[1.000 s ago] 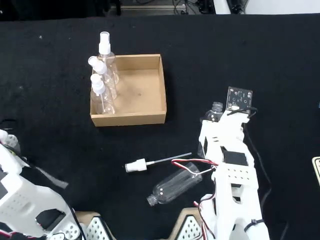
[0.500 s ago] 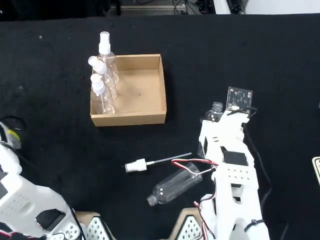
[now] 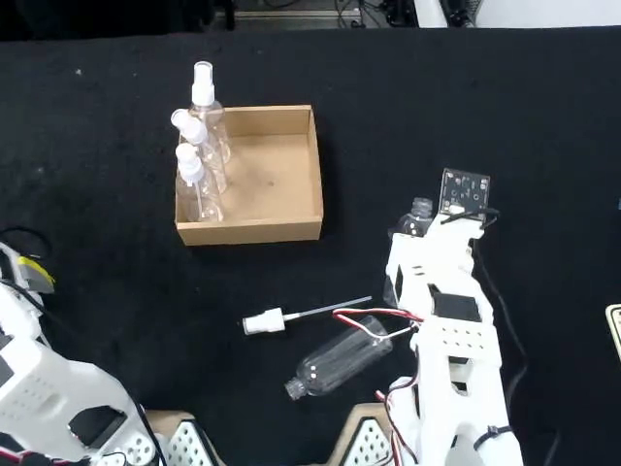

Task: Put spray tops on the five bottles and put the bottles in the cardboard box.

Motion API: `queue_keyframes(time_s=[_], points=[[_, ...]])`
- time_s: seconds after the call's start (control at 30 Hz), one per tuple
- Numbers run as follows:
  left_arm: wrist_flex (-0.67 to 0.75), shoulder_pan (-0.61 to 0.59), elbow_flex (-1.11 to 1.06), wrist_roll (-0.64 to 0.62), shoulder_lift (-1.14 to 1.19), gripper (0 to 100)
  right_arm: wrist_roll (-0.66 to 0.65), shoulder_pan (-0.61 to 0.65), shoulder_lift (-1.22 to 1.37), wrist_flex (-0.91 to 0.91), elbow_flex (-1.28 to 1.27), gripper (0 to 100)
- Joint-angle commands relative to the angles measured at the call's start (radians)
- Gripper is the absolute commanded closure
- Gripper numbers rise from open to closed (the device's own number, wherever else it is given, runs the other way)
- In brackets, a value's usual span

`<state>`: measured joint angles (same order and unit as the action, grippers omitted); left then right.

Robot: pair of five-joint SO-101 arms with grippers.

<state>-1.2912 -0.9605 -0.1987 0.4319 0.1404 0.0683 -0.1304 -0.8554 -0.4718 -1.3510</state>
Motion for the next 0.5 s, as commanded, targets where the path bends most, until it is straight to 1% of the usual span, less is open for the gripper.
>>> queue_keyframes(time_s=[0.0, 0.17, 0.47], points=[[0.044, 0.042, -0.002, 0.006, 0.014, 76, -0.002, -0.012, -0.044, 0.025, 0.008, 98.8], [0.110, 0.036, -0.018, 0.006, 0.071, 76, -0.002, -0.012, -0.044, 0.025, 0.008, 98.8], [0.101, 0.042, -0.012, 0.006, 0.106, 76, -0.002, -0.012, -0.044, 0.025, 0.008, 98.8]])
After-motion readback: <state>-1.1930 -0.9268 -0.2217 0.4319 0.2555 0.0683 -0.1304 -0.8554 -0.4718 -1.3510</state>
